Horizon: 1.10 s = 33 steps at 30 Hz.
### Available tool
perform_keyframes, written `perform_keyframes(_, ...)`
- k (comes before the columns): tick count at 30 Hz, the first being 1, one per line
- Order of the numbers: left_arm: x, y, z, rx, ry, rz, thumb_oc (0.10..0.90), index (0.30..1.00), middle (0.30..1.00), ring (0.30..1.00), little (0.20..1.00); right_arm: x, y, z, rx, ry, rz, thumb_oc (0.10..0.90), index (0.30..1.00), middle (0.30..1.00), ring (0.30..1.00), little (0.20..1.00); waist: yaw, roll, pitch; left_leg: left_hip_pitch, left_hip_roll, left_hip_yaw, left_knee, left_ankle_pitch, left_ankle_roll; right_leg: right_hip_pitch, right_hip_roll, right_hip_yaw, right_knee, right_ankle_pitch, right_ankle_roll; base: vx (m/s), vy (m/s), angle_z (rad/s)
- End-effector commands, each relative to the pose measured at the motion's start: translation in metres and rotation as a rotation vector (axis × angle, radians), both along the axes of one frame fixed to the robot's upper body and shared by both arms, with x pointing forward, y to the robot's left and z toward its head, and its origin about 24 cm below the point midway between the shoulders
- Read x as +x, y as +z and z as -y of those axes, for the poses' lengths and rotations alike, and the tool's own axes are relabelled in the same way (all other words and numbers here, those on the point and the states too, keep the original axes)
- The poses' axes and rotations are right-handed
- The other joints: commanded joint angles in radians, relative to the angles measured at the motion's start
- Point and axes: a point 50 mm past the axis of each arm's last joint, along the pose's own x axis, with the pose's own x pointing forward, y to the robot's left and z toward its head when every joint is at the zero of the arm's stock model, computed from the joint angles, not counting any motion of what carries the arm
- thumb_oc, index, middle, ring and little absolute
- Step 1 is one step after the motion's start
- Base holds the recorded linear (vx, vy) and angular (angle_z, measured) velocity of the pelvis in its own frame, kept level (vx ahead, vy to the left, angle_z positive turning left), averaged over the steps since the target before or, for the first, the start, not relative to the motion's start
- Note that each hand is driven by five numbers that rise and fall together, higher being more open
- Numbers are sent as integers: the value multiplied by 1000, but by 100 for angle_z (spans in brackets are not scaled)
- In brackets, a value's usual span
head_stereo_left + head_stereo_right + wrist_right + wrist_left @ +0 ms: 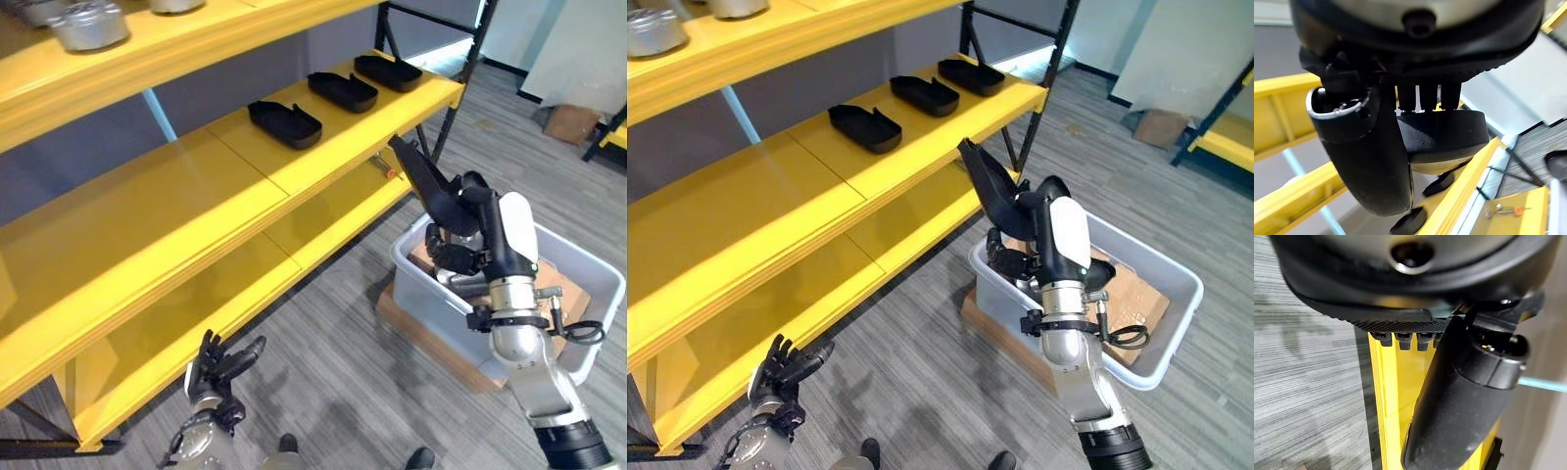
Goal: Move parts from the plastic box to the shelf.
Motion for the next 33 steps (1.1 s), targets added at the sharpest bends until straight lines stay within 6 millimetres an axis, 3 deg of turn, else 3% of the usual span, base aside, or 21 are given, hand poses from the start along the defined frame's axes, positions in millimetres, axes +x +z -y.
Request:
perform_keyframes(1, 17, 39, -7, 91, -9, 207, 900, 1000, 1000, 1000, 1000, 6, 81, -12, -85, 37, 390, 400, 300, 300, 300, 300, 9, -9, -70, -65, -31, -51, -20, -16, 76, 134, -53, -22, 6, -17, 83, 40, 183, 21)
perform_keyframes(5, 16, 40, -12, 109, 27, 200, 900, 1000, 1000, 1000, 1000, 11, 82, -18, -123, 37, 384, 400, 300, 300, 300, 300, 34, -26, -67, -63, -89, -86, -35, -32, 114, 133, -101, -9, 39, 31, 105, 69, 213, 25)
perform_keyframes(8, 18, 42, -16, 133, 31, 205, 900, 1000, 1000, 1000, 1000, 11, 80, -17, -159, 27, 378, 400, 300, 300, 300, 300, 34, -30, -62, -64, -115, -123, -37, -40, 135, 107, -110, 53, 112, 35, 95, 38, 156, 47)
perform_keyframes(9, 23, 45, -16, 150, 15, 214, 900, 1000, 1000, 1000, 1000, 11, 78, -16, -175, 28, 367, 400, 300, 300, 300, 300, 7, -24, -46, -70, -134, -164, -37, -22, 162, 53, -77, 187, 196, 43, 47, -15, 162, 82)
perform_keyframes(10, 25, 45, -15, 156, 5, 214, 900, 1000, 1000, 1000, 1000, 10, 78, -15, -177, 27, 368, 400, 300, 300, 300, 300, -18, -16, -38, -67, -137, -188, -37, -20, 166, -2, -16, 309, 227, 12, 19, 4, 209, 102)
perform_keyframes(11, 27, 46, -16, 167, 0, 220, 900, 1000, 1000, 1000, 1000, 9, 77, -13, -172, 27, 368, 400, 300, 300, 300, 300, -25, -3, -34, -67, -136, -199, -37, -18, 166, -56, 31, 380, 237, -21, 0, 67, 132, 116)
perform_keyframes(13, 28, 47, -15, 174, -6, 221, 900, 1000, 1000, 1000, 1000, 9, 77, -14, -161, 34, 370, 400, 300, 300, 300, 300, -29, 7, -27, -62, -139, -207, -37, -17, 168, -91, 55, 399, 222, -36, -10, 71, 36, 55)
perform_keyframes(15, 37, 53, -14, 188, -25, 254, 900, 1000, 1000, 1000, 1000, 10, 82, -18, -151, 59, 387, 400, 300, 300, 300, 300, -51, 16, 17, -46, -141, -248, -37, -21, 162, -167, 89, 449, 118, 0, 4, 109, -95, 43)
perform_keyframes(21, 42, 55, -13, 211, -65, 257, 900, 1000, 1000, 1000, 1000, 11, 83, -18, -172, 65, 389, 400, 300, 300, 300, 300, -95, -2, 31, 4, -123, -310, -37, -55, 128, -208, 111, 556, -39, 84, 58, 189, -137, 35)
perform_keyframes(24, 40, 51, -7, 188, -74, 249, 900, 1000, 1000, 1000, 1000, 7, 79, -15, -172, 74, 372, 400, 300, 300, 300, 300, -105, -20, 9, 33, -100, -348, -37, -67, 100, -172, 121, 532, -25, 50, 49, 268, -293, 106)
perform_keyframes(29, 38, 48, -2, 156, -77, 243, 900, 1000, 1000, 1000, 1000, 2, 78, -10, -151, 94, 366, 400, 300, 300, 300, 300, -124, 2, -13, 58, -3, -390, -37, -66, 63, -134, 185, 476, 57, -78, -2, 199, -259, 31)
perform_keyframes(33, 39, 48, 1, 137, -90, 244, 900, 1000, 1000, 1000, 1000, -1, 81, -7, -136, 110, 382, 400, 300, 300, 300, 300, -134, 12, -22, 59, 66, -404, -11, -54, 25, -113, 232, 438, 94, -135, -36, 175, -337, 44)
